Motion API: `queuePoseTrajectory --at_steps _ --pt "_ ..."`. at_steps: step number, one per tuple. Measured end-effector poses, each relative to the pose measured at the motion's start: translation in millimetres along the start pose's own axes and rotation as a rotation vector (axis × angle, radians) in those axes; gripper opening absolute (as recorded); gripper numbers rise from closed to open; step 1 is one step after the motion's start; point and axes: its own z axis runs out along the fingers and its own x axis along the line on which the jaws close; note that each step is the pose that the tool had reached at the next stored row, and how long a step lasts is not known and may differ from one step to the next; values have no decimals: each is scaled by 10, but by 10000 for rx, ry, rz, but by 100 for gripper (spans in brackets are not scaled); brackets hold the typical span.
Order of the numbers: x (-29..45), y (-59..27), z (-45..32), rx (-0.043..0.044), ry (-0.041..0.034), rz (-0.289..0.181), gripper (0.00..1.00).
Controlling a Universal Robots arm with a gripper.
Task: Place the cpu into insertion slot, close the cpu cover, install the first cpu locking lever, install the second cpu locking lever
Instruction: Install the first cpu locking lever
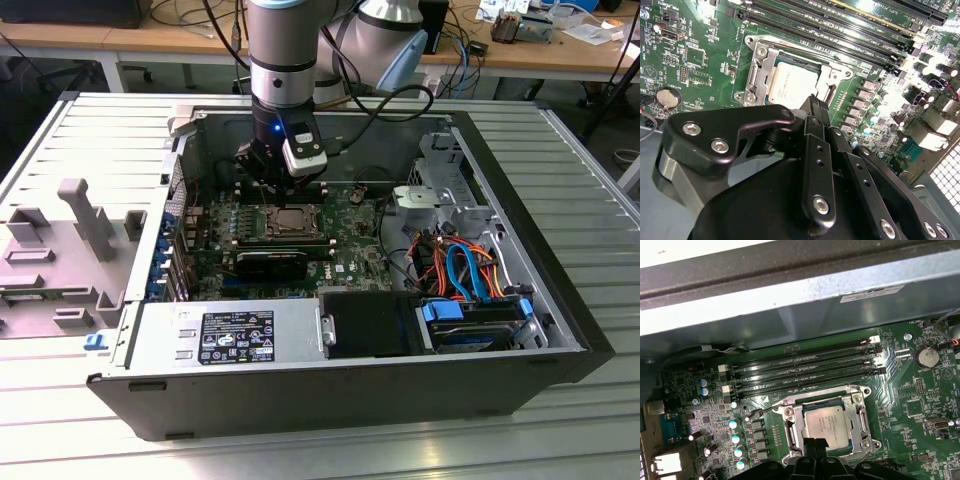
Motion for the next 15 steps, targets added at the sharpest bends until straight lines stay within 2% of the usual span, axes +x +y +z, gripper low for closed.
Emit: queuePoseTrajectory --at_steps 15 --pt "0 0 0 5 -9 -547 11"
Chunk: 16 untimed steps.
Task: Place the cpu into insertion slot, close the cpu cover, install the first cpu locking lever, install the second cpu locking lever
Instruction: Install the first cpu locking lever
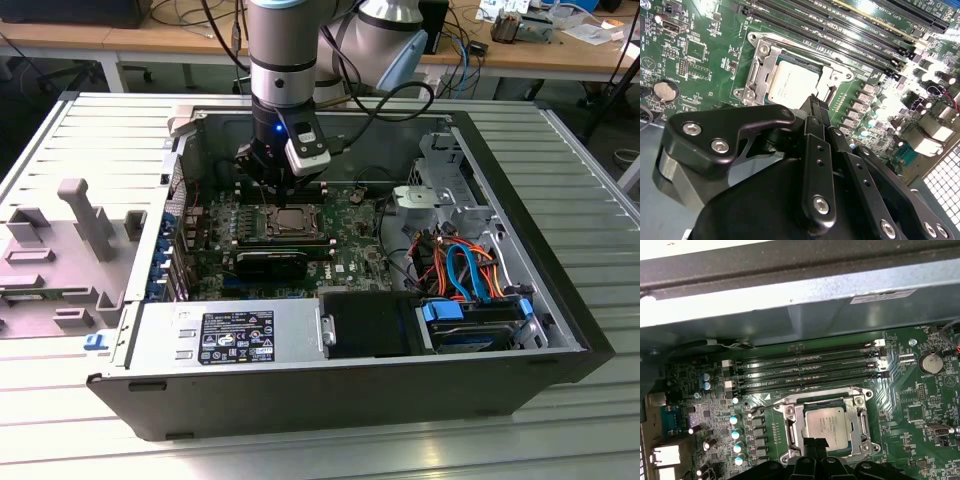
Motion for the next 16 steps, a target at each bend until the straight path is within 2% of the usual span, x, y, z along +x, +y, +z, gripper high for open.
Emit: queuePoseTrajectory --at_steps 16 --pt "0 0 0 4 -6 -406 11"
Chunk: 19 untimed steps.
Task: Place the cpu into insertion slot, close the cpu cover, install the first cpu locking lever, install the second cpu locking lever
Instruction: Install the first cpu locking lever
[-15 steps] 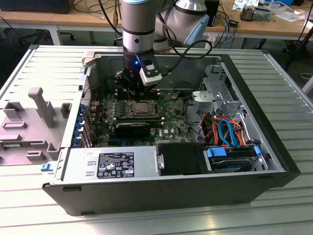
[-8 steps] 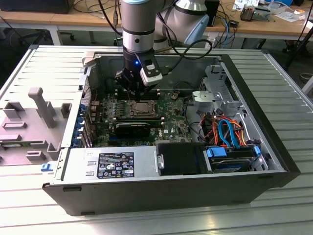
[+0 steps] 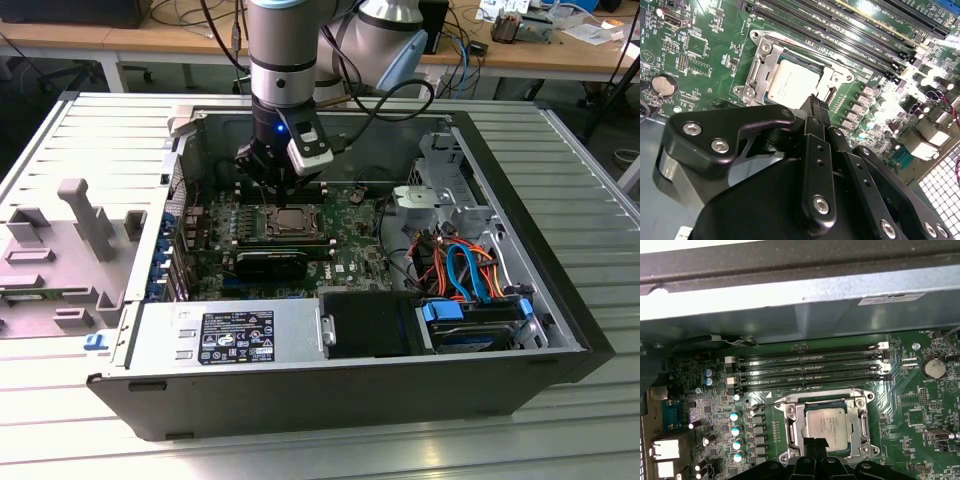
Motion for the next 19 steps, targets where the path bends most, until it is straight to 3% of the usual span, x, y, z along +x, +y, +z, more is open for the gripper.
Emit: queuePoseTrajectory --at_steps 19 --pt "0 0 0 4 -7 -478 11"
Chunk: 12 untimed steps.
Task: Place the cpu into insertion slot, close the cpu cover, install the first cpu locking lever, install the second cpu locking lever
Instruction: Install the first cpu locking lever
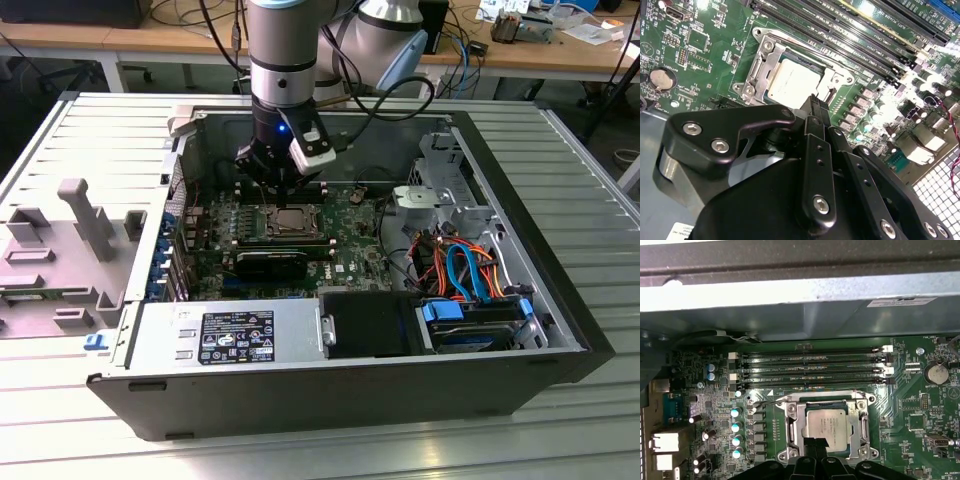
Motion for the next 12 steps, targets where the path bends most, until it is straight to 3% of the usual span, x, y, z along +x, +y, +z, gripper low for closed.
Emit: queuePoseTrajectory --at_steps 12 --pt "0 0 0 3 -6 -340 11"
